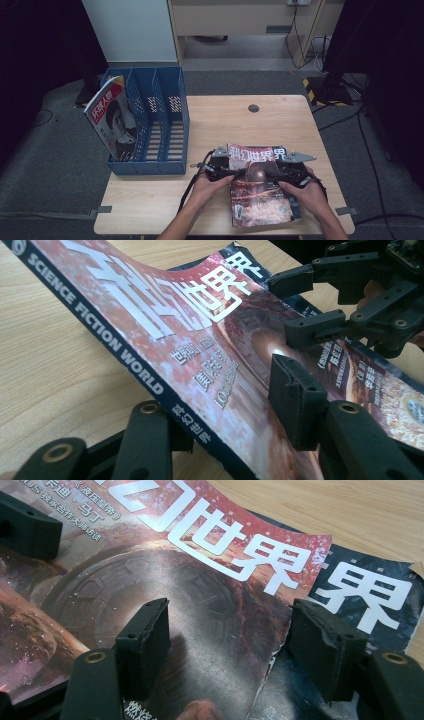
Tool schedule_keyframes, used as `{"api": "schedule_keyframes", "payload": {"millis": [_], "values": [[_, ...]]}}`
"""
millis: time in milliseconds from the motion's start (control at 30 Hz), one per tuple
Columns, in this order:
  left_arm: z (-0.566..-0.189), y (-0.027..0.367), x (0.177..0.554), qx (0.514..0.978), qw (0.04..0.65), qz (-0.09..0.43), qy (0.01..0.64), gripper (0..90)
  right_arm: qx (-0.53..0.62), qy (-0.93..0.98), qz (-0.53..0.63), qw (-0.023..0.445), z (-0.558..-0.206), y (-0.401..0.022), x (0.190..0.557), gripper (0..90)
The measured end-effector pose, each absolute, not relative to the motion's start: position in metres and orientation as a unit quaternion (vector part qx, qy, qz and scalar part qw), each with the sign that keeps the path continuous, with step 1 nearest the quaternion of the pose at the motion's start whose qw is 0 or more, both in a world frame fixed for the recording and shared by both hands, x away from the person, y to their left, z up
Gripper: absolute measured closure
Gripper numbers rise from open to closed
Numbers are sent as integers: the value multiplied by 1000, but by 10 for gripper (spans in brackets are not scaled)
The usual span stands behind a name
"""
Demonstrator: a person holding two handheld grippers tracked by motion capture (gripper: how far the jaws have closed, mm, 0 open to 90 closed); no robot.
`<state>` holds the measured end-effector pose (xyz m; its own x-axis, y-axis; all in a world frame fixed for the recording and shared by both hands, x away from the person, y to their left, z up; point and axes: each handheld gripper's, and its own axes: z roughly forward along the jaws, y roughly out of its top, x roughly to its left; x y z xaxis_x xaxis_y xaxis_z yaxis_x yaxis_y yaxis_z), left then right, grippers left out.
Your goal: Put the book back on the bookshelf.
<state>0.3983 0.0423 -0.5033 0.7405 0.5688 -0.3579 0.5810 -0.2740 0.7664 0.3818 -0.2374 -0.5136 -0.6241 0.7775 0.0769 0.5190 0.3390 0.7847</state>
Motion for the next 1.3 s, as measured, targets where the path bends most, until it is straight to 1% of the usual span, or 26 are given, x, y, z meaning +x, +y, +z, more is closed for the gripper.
{"api": "schedule_keyframes", "payload": {"millis": [167, 400, 733, 867, 1033, 1300], "values": [[-500, 40, 400, 800, 479, -20, 360, 452, 407, 801, 412, 152, -514, -239, 382, 326], [-494, 38, 411, 801, 471, -20, 368, 440, 405, 801, 414, 153, -515, -239, 382, 326], [-481, 26, 428, 806, 456, -18, 378, 358, 403, 802, 413, 154, -514, -239, 382, 324], [-480, 20, 432, 807, 450, -11, 382, 357, 403, 802, 413, 154, -514, -239, 382, 324], [-481, 15, 436, 809, 445, -4, 384, 385, 403, 802, 413, 154, -514, -238, 383, 322], [-488, 11, 442, 798, 450, -28, 399, 406, 402, 802, 413, 152, -514, -238, 382, 317]]}}
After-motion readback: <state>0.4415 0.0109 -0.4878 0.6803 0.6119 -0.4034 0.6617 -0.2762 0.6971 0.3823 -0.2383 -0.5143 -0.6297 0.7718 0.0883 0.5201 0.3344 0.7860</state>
